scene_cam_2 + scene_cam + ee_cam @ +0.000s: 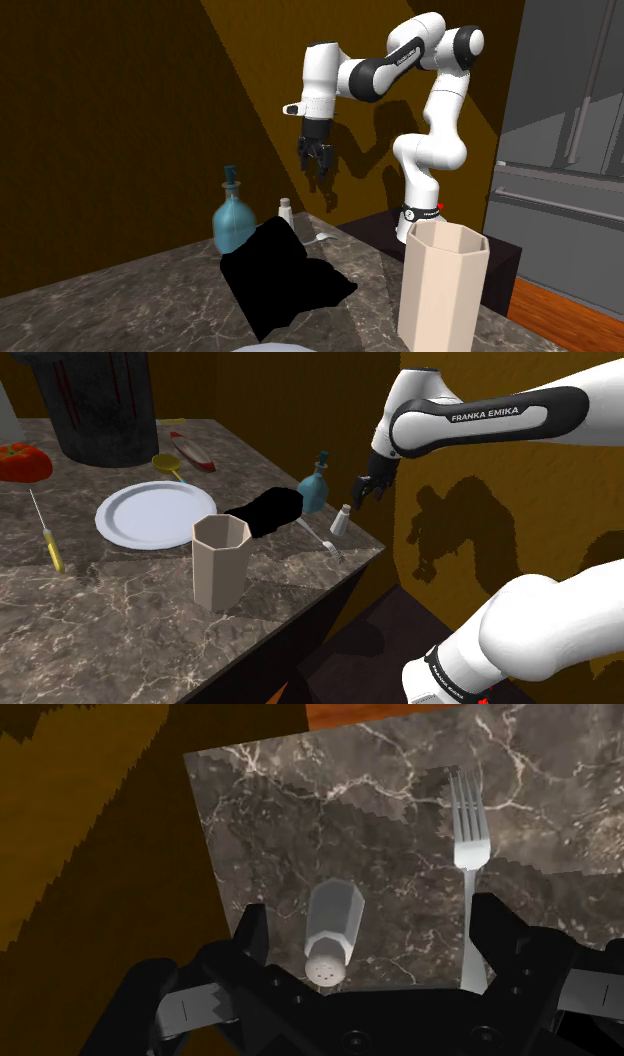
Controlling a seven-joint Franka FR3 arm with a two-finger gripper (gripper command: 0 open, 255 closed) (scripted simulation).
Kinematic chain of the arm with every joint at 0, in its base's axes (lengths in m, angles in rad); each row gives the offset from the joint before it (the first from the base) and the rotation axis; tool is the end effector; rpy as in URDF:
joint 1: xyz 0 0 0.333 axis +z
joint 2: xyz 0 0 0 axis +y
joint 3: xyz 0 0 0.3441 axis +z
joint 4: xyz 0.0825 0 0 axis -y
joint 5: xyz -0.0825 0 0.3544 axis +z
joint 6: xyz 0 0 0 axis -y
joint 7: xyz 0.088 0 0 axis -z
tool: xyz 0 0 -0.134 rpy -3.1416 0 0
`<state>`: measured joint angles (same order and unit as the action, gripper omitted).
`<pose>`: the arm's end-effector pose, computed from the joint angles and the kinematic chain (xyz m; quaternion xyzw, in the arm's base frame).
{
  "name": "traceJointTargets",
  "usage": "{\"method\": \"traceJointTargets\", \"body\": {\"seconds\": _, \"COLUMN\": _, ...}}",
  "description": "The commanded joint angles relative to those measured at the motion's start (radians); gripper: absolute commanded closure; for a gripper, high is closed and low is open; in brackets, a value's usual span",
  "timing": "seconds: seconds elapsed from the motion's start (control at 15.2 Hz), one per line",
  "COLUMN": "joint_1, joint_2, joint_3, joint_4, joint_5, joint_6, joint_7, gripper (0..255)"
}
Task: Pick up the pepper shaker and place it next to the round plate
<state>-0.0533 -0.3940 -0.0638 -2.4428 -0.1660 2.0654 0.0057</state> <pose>0.3833 -0.0590 0.4604 0.9979 -0.0202 0.0051 0.0614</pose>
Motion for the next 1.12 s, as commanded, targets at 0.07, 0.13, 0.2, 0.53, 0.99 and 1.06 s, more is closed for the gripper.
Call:
{"method": "traceJointTargets", "body": {"seconds": 0.07, "joint_1": -0.006, "joint_2": 0.113, "joint_3": -0.021, "joint_4": 0.041, "joint_5": 0.003, "joint_6": 0.091, "joint_7": -0.019, "gripper": 0}}
{"method": "traceJointTargets", "body": {"seconds": 0.13, "joint_1": -0.008, "joint_2": 0.15, "joint_3": -0.028, "joint_4": 0.056, "joint_5": 0.005, "joint_6": 0.118, "joint_7": -0.027, "gripper": 0}}
{"method": "traceJointTargets", "body": {"seconds": 0.2, "joint_1": -0.01, "joint_2": 0.188, "joint_3": -0.035, "joint_4": 0.073, "joint_5": 0.009, "joint_6": 0.144, "joint_7": -0.035, "gripper": 0}}
{"method": "traceJointTargets", "body": {"seconds": 0.53, "joint_1": -0.014, "joint_2": 0.255, "joint_3": -0.044, "joint_4": 0.076, "joint_5": 0.012, "joint_6": 0.214, "joint_7": -0.044, "gripper": 0}}
{"method": "traceJointTargets", "body": {"seconds": 0.99, "joint_1": -0.018, "joint_2": 0.295, "joint_3": -0.049, "joint_4": 0.052, "joint_5": 0.009, "joint_6": 0.279, "joint_7": -0.043, "gripper": 0}}
{"method": "traceJointTargets", "body": {"seconds": 1.06, "joint_1": -0.018, "joint_2": 0.295, "joint_3": -0.049, "joint_4": 0.052, "joint_5": 0.009, "joint_6": 0.279, "joint_7": -0.043, "gripper": 0}}
